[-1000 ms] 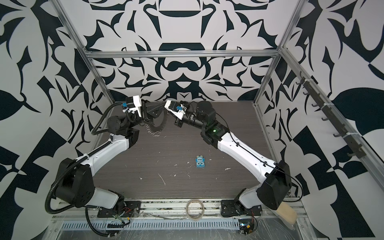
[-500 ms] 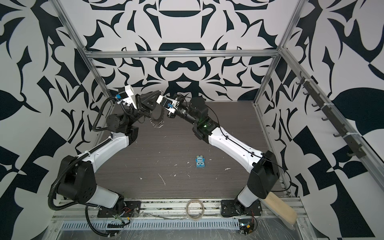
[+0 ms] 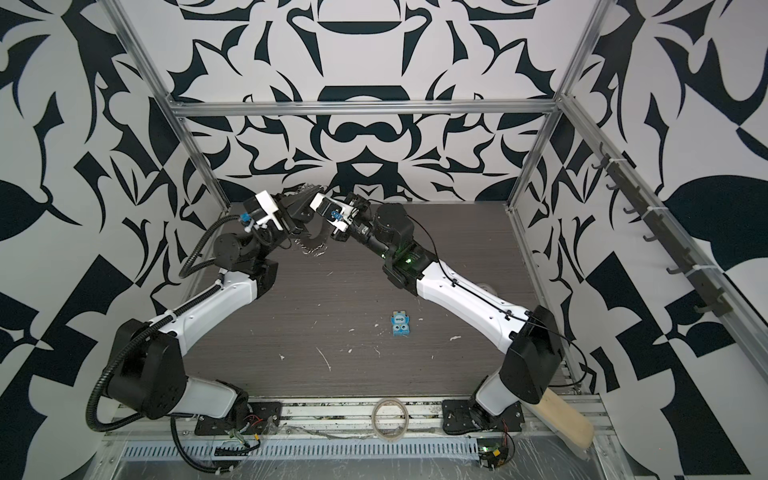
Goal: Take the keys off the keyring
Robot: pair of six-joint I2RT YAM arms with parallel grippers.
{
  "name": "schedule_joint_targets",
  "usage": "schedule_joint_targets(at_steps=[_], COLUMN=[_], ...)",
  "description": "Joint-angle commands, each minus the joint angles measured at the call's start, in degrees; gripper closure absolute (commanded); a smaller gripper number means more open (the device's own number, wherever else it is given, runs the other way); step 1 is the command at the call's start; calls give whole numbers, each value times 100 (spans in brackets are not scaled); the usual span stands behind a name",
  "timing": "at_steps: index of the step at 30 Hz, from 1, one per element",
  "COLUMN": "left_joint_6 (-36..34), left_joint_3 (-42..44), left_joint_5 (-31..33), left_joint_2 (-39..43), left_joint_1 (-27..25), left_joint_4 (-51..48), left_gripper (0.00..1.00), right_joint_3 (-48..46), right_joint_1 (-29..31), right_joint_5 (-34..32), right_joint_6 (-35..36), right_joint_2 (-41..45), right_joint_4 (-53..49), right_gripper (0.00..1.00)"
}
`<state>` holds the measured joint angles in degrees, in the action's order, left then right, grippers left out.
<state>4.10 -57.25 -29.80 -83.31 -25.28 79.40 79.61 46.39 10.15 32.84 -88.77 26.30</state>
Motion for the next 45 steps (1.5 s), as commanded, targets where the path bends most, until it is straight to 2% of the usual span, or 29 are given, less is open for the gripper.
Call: schedule_joint_targets(at_steps=[1,6,8,11,14,16,17,19,21,23,26,31,34,37,41,42,45], left_joint_6=[-1818,-1795,-1272,513,2673,3374,3392,2959,2403,2149,2330,2882,3013,3086,3141,3156,3201], left_joint_3=[-53,-229,-353,-531,-989,-1223,-1242,-1092,-938,-931,-881,-788,-916,-981,-890,-869,-874], left_joint_5=[512,990,1057,805,353,320,268,332,368,246,179,137,-76,-194,-206,-201,-235], left_joint_2=[-235,92,258,209,-287,-464,-470,-345,-120,0,-43,-232,-293,-293,-232,-205,-203], left_joint_1=[-429,-386,-279,16,179,178,180,185,196,207,247,318,325,336,395,409,402], left_joint_4=[-346,-1256,-1657,-1156,97,317,321,276,-228,-680,-408,307,313,313,313,313,313], left_gripper=[100,100,100,100,100,100,100,100,100,100,100,100,100,100,100,100,100], right_joint_3=[-16,-419,-542,-603,-376,-271,-267,-279,-297,-416,-294,-172,-111,-75,-122,-142,-232], right_joint_1=[889,733,563,332,267,326,327,325,168,-15,-121,-253,-270,-335,-427,-444,-536], right_joint_5=[2037,1789,1668,1642,1740,1928,1968,1965,2041,2203,2281,2360,2342,2314,2261,2214,2158], right_joint_6=[-266,-232,-185,-97,-24,-243,-318,-314,-416,-665,-527,-438,-359,-344,-352,-353,-382], right_joint_2=[-313,87,260,317,112,-34,-54,18,132,282,435,548,551,597,700,729,838], right_joint_4=[-676,-783,-877,-1049,-1116,-869,-781,-822,-1017,-993,-1632,-2135,-2328,-2450,-2454,-2463,-2467], right_gripper=[100,100,100,100,100,100,100,100,100,100,100,100,100,76,58,55,54])
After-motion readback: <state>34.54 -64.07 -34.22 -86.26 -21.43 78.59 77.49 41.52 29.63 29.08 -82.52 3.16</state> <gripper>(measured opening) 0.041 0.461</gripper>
